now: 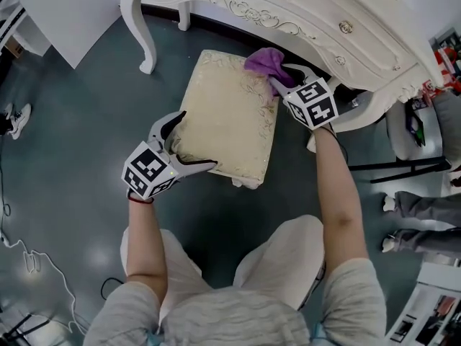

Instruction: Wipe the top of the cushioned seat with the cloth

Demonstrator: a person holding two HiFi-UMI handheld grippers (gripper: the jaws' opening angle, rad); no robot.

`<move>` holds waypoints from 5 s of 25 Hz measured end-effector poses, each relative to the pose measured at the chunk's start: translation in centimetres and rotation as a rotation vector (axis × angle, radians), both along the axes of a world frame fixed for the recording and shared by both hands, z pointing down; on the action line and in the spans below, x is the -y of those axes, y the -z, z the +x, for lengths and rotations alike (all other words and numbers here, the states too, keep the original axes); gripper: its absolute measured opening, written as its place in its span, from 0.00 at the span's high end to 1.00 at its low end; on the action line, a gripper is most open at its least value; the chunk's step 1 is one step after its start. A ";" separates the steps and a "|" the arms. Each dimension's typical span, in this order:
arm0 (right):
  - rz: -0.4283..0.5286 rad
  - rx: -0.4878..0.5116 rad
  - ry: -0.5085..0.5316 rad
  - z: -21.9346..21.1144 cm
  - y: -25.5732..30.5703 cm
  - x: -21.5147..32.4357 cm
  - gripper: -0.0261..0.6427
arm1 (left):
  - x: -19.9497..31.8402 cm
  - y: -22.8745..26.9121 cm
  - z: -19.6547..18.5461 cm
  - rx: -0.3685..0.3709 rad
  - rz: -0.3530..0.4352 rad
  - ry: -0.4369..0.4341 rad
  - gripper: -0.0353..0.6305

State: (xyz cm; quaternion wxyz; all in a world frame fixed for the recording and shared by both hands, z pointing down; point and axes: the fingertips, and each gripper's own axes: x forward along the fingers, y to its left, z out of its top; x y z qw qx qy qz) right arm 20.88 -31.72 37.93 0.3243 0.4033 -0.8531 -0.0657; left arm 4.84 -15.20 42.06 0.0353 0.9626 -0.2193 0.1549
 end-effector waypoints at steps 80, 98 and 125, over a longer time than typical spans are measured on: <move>0.010 -0.084 0.174 -5.2 -2.9 -12.4 0.79 | -0.6 -2.1 -2.1 -0.034 0.014 -0.019 0.06; 0.014 -0.066 0.189 -5.7 -2.9 -14.8 0.79 | -0.5 -2.0 -2.1 -0.039 0.018 -0.020 0.06; 0.014 -0.015 0.195 -6.4 -3.0 -19.2 0.79 | -0.5 -2.0 -2.1 -0.039 0.022 -0.017 0.06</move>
